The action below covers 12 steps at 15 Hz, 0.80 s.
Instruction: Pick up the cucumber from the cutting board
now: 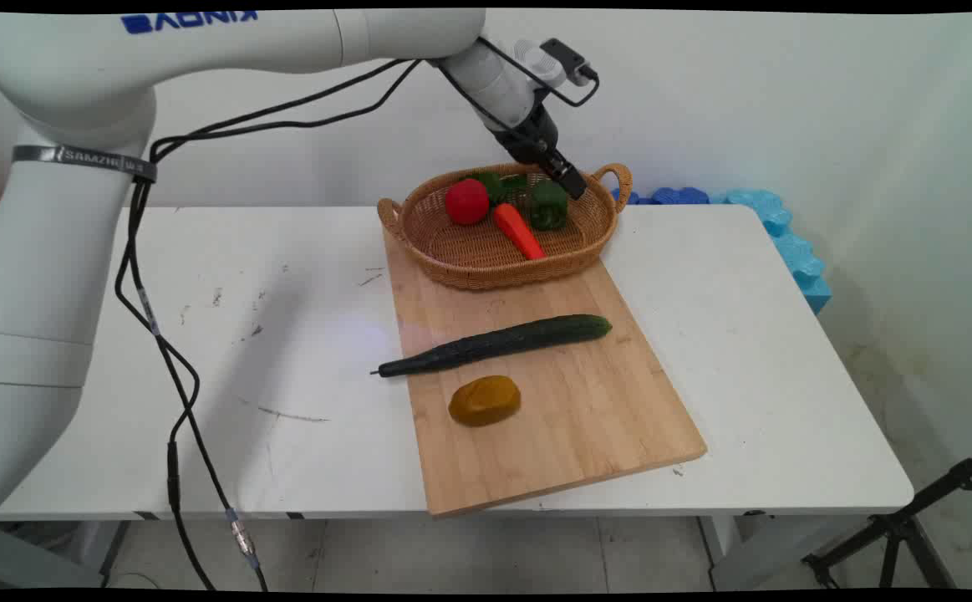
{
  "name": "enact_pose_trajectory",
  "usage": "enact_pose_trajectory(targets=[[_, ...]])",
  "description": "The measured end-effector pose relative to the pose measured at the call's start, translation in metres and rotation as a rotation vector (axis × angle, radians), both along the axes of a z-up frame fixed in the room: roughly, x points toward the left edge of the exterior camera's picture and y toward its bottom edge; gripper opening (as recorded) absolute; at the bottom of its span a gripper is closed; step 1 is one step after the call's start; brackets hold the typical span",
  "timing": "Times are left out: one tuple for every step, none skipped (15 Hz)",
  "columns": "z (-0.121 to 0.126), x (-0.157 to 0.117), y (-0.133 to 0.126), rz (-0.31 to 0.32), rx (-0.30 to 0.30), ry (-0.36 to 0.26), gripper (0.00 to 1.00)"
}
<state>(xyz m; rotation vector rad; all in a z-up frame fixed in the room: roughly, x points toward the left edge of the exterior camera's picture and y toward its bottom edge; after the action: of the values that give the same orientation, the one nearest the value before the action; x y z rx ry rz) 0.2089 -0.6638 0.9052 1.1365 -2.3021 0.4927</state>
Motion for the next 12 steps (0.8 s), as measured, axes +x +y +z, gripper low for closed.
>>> enact_pose_trajectory(targets=[[0.005,0.000,0.002,0.000,-0.007,0.006,1.00],[0.012,-0.001,0.005,0.001,-0.016,0.015,1.00],[0.020,-0.002,0.010,0.001,-0.026,0.025,1.00],[0.029,-0.002,0.015,-0.001,-0.034,0.034,1.00],[0.039,-0.002,0.022,-0.002,-0.042,0.045,1.00],[0.049,-0.002,0.031,-0.005,-0.047,0.056,1.00],[0.057,-0.002,0.039,-0.010,-0.048,0.065,1.00],[0.065,-0.002,0.050,-0.017,-0.047,0.074,1.00],[0.071,-0.001,0.061,-0.026,-0.044,0.080,1.00],[0.075,0.001,0.072,-0.037,-0.038,0.084,1.00],[0.078,0.002,0.085,-0.049,-0.030,0.087,1.00],[0.079,0.005,0.097,-0.061,-0.019,0.088,1.00]])
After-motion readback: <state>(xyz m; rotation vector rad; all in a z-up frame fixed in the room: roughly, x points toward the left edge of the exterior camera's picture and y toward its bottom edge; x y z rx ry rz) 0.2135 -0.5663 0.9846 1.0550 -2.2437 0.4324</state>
